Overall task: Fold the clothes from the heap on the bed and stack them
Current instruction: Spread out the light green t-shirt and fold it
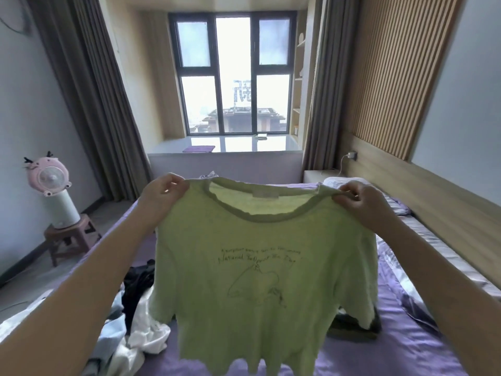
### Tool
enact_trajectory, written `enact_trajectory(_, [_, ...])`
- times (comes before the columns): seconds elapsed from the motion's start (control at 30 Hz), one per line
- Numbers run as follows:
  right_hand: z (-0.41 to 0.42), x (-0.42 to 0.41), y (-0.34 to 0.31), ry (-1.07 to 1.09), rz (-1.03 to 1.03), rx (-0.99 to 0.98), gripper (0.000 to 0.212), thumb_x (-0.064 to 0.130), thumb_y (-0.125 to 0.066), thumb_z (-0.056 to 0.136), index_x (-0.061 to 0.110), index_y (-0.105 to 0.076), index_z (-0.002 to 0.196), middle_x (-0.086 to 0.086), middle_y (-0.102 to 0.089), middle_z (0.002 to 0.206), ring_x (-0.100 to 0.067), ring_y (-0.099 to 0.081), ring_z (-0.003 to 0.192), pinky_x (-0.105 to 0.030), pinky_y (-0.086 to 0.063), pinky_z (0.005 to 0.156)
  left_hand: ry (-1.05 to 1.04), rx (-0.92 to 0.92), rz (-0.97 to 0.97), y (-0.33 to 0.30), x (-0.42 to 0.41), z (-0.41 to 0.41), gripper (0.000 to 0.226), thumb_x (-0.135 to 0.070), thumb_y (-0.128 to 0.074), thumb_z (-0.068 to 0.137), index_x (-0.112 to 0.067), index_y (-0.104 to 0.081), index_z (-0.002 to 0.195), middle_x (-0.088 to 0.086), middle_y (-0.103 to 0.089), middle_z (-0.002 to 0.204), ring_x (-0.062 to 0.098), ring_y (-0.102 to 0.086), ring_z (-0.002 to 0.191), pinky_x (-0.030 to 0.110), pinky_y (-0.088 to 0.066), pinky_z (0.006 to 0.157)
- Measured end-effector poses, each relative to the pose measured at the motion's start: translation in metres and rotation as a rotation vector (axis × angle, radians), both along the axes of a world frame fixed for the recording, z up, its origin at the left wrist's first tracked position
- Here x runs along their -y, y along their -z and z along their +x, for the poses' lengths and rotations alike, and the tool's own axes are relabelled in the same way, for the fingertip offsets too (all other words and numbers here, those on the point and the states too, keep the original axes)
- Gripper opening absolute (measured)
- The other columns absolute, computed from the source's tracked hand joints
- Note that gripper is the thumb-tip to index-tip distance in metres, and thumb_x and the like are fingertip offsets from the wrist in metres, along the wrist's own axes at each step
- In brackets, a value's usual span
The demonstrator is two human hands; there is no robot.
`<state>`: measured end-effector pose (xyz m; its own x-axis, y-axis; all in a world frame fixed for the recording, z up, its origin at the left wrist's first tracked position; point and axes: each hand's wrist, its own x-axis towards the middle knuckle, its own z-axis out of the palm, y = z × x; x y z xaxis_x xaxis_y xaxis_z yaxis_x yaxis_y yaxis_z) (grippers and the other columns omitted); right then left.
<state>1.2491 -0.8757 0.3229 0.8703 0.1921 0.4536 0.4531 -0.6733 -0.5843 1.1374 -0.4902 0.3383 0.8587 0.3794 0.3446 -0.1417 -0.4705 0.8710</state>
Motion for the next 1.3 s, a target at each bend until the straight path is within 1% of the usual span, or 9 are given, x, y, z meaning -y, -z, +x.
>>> enact_trajectory(0.2, [0.007, 0.010, -0.006, 0.112, -0.054, 0.089, 0.038, 0.043, -0.061, 0.087, 0.014, -0.048, 0.067, 0.001, -0.049, 0.058, -0.015, -0.044, 0.057, -0.033, -0.031, 0.054, -0.065, 0.020, 0.264, -0.018, -0.006, -0.008, 0.021, -0.060, -0.070, 0.071, -0.039, -0.070, 0.075, -0.012, -0.066, 0.067, -0.004, -0.058, 0.060, 0.024, -0.046, 0.063])
enact_trajectory(0.33, [0.005, 0.014, 0.001, 0.014, -0.090, 0.048, 0.045, 0.037, -0.061, 0.089, 0.015, -0.039, 0.057, 0.001, -0.040, 0.052, -0.011, -0.038, 0.051, -0.023, -0.029, 0.048, -0.053, -0.020, 0.298, -0.019, -0.001, -0.018, 0.015, -0.062, -0.064, 0.070, -0.049, -0.070, 0.072, -0.020, -0.067, 0.068, -0.011, -0.057, 0.058, 0.015, -0.043, 0.059])
enact_trajectory(0.47, [0.002, 0.019, 0.008, -0.122, -0.240, 0.050, 0.035, 0.026, -0.057, 0.093, 0.003, -0.051, 0.068, -0.007, -0.047, 0.060, -0.026, -0.046, 0.060, -0.030, -0.022, 0.054, -0.131, 0.044, 0.243, -0.009, 0.004, -0.024, 0.012, -0.043, -0.067, 0.081, -0.036, -0.069, 0.072, -0.024, -0.065, 0.066, -0.013, -0.056, 0.060, 0.001, -0.039, 0.057])
enact_trajectory(0.6, [-0.001, 0.020, 0.012, -0.160, -0.272, 0.187, 0.019, 0.015, -0.053, 0.095, 0.000, -0.062, 0.089, -0.014, -0.058, 0.073, -0.034, -0.058, 0.072, -0.028, -0.026, 0.062, -0.225, 0.080, 0.296, -0.003, 0.006, -0.033, 0.010, -0.031, -0.063, 0.091, -0.022, -0.069, 0.090, -0.019, -0.064, 0.067, -0.007, -0.054, 0.063, 0.006, -0.039, 0.062])
enact_trajectory(0.7, [-0.008, 0.015, 0.015, -0.158, 0.020, 0.134, 0.016, 0.011, -0.050, 0.096, 0.012, -0.065, 0.102, -0.005, -0.059, 0.083, -0.024, -0.053, 0.077, -0.024, -0.030, 0.062, -0.234, 0.127, 0.276, -0.005, 0.012, -0.041, 0.016, -0.022, -0.062, 0.092, -0.009, -0.069, 0.098, -0.012, -0.064, 0.068, -0.009, -0.053, 0.060, 0.003, -0.038, 0.061])
enact_trajectory(0.8, [-0.017, 0.003, 0.016, -0.126, 0.257, 0.029, 0.020, 0.017, -0.047, 0.097, 0.025, -0.064, 0.103, 0.005, -0.059, 0.085, -0.008, -0.049, 0.078, -0.008, -0.034, 0.058, -0.259, 0.137, 0.305, -0.008, 0.017, -0.052, 0.019, -0.020, -0.059, 0.094, -0.006, -0.069, 0.102, -0.007, -0.061, 0.074, -0.015, -0.052, 0.060, 0.000, -0.037, 0.060])
enact_trajectory(0.9, [-0.030, -0.002, 0.015, -0.016, 0.270, 0.062, 0.019, 0.024, -0.051, 0.095, 0.018, -0.067, 0.104, 0.000, -0.061, 0.085, -0.012, -0.050, 0.080, -0.018, -0.033, 0.063, -0.292, 0.147, 0.343, -0.008, 0.016, -0.066, 0.018, -0.020, -0.057, 0.095, -0.008, -0.069, 0.101, -0.017, -0.056, 0.074, -0.022, -0.050, 0.061, -0.002, -0.035, 0.061])
enact_trajectory(1.1, [-0.075, 0.004, 0.011, 0.157, 0.257, 0.091, 0.037, 0.044, -0.060, 0.088, 0.011, -0.057, 0.073, -0.003, -0.049, 0.061, -0.020, -0.044, 0.063, -0.031, -0.028, 0.059, -0.388, 0.155, 0.421, 0.005, 0.001, -0.099, 0.027, -0.045, -0.058, 0.091, -0.024, -0.073, 0.096, -0.010, -0.062, 0.077, 0.008, -0.057, 0.076, 0.025, -0.038, 0.069])
enact_trajectory(1.3, [-0.150, -0.001, 0.011, 0.287, 0.131, 0.141, 0.057, 0.055, -0.057, 0.086, 0.011, -0.037, 0.057, -0.002, -0.034, 0.050, -0.018, -0.033, 0.050, -0.036, -0.028, 0.052, -0.341, 0.138, 0.474, 0.018, -0.017, -0.143, 0.034, -0.055, -0.050, 0.091, -0.028, -0.069, 0.096, -0.009, -0.062, 0.076, 0.016, -0.058, 0.078, 0.033, -0.042, 0.070])
